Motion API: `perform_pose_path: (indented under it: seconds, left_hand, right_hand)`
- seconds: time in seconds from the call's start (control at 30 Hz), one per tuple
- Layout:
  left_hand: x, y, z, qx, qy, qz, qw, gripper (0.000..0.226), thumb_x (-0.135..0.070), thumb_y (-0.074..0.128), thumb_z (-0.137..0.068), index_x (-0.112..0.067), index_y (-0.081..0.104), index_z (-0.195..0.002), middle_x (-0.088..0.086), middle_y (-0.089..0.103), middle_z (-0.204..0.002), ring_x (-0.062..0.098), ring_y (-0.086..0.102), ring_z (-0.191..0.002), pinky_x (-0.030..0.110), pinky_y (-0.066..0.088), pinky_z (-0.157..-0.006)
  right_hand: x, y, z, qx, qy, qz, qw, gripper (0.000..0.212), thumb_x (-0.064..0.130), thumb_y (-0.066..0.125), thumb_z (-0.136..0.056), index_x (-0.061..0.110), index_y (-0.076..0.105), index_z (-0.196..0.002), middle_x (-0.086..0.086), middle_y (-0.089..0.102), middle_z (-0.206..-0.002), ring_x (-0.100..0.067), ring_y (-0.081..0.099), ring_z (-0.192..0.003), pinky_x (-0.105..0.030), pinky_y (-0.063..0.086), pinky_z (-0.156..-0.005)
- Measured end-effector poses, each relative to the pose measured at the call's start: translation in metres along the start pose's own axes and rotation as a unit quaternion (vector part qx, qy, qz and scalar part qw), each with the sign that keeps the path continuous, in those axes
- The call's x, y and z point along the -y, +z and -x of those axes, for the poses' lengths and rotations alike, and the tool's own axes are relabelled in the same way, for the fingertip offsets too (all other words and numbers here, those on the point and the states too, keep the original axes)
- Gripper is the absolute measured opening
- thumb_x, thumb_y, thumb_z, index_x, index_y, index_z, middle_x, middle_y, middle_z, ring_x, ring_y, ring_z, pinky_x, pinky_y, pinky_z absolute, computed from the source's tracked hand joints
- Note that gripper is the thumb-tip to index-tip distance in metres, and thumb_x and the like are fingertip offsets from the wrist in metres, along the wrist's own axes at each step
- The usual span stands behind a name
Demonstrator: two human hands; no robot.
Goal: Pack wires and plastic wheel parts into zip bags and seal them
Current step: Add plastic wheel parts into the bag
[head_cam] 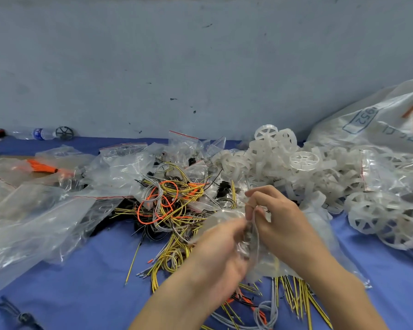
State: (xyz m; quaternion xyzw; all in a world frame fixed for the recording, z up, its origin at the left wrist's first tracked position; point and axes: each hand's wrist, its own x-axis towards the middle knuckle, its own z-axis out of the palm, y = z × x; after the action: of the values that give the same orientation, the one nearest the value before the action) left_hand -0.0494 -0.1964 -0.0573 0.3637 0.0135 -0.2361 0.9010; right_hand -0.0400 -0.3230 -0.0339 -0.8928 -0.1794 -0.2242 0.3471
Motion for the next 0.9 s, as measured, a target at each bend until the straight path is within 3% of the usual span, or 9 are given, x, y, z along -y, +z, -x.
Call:
perform_pose_path:
  seconds: [0.07,0.13,0.23,0.4,0.6,0.7,0.77,0.83,0.9]
  left_hand:
    - [0.006,0.004,-0.005,-0.004,0.024,-0.015,1.0,0.018,-0.005,0.053,-0.092,-0.001,0.069,-0.099,0.013,0.068,-0.083,0.021,0.067,-0.076,0.036,0.058,-0.071]
    - [0.007,0.009,-0.005,0.019,0.04,-0.059,0.997,0.027,0.0,0.042,-0.097,-0.004,0.059,-0.119,0.011,0.068,-0.089,0.015,0.068,-0.075,0.028,0.056,-0.062]
    - [0.005,0.015,-0.002,0.043,0.039,-0.118,0.991,0.035,0.01,0.036,-0.096,-0.009,0.052,-0.121,0.008,0.065,-0.083,0.013,0.065,-0.067,0.024,0.052,-0.054]
    - [-0.002,0.017,-0.001,0.073,0.019,-0.22,0.973,0.035,0.01,0.045,-0.094,-0.001,0.047,-0.128,0.008,0.067,-0.078,0.017,0.068,-0.065,0.025,0.054,-0.052]
    - [-0.016,0.008,-0.007,0.163,-0.056,-0.248,0.953,0.029,0.0,0.05,-0.092,0.001,0.051,-0.121,0.016,0.062,-0.099,0.021,0.064,-0.087,0.028,0.054,-0.068]
    - [-0.02,0.003,-0.011,0.15,-0.066,-0.245,0.956,0.039,-0.006,0.051,-0.093,0.006,0.042,-0.13,0.013,0.056,-0.091,0.014,0.058,-0.076,0.021,0.048,-0.056]
    - [-0.022,0.0,-0.01,0.11,-0.075,-0.3,0.945,0.021,-0.003,0.041,-0.098,0.006,0.047,-0.116,0.008,0.053,-0.081,0.008,0.052,-0.066,0.018,0.04,-0.05]
    - [-0.022,-0.004,-0.013,0.058,-0.059,-0.476,0.875,0.023,0.005,0.036,-0.099,-0.011,0.048,-0.087,-0.007,0.049,-0.071,0.0,0.048,-0.052,0.01,0.036,-0.044]
    - [-0.021,-0.008,-0.015,-0.001,0.017,-0.729,0.684,0.027,0.001,0.043,-0.097,-0.025,0.05,-0.093,-0.021,0.043,-0.09,-0.003,0.044,-0.065,0.001,0.038,-0.057]
  right_hand:
    - [0.002,0.001,0.0,-0.009,-0.002,-0.006,1.0,0.044,-0.004,0.052,-0.083,0.036,0.049,-0.064,0.015,0.059,-0.106,-0.015,0.06,-0.098,-0.041,0.048,-0.08]
    - [0.004,0.001,0.001,-0.017,-0.002,-0.008,1.0,0.043,-0.006,0.052,-0.082,0.033,0.05,-0.064,0.016,0.059,-0.105,-0.015,0.06,-0.097,-0.042,0.048,-0.079]
    - [0.006,0.002,0.002,-0.027,-0.006,-0.011,1.0,0.038,-0.006,0.053,-0.08,0.029,0.053,-0.064,0.018,0.059,-0.104,-0.014,0.06,-0.095,-0.043,0.049,-0.076]
    - [0.01,0.003,0.003,-0.062,-0.008,-0.008,0.998,0.034,0.0,0.056,-0.078,0.031,0.052,-0.064,0.017,0.059,-0.103,-0.016,0.061,-0.09,-0.042,0.05,-0.069]
    - [0.02,0.019,0.008,-0.097,-0.002,0.022,0.995,0.016,0.014,0.05,-0.078,0.028,0.055,-0.072,0.009,0.058,-0.103,-0.02,0.057,-0.085,-0.036,0.046,-0.075]
    - [0.023,0.025,0.007,-0.109,-0.001,0.064,0.992,0.016,0.012,0.057,-0.076,0.027,0.057,-0.072,0.007,0.059,-0.099,-0.012,0.043,-0.076,-0.031,0.037,-0.073]
    - [0.025,0.027,0.004,-0.096,0.0,0.06,0.994,0.013,0.014,0.057,-0.075,0.026,0.06,-0.072,0.006,0.059,-0.098,-0.011,0.04,-0.077,-0.03,0.033,-0.074]
    - [0.027,0.028,0.001,-0.071,-0.001,0.038,0.997,0.013,0.017,0.054,-0.074,0.026,0.063,-0.072,0.004,0.06,-0.1,-0.016,0.046,-0.078,-0.031,0.033,-0.076]
    - [0.03,0.029,-0.001,-0.049,-0.008,0.03,0.998,0.013,0.016,0.055,-0.076,0.024,0.065,-0.074,0.003,0.06,-0.1,-0.019,0.05,-0.08,-0.034,0.038,-0.079]
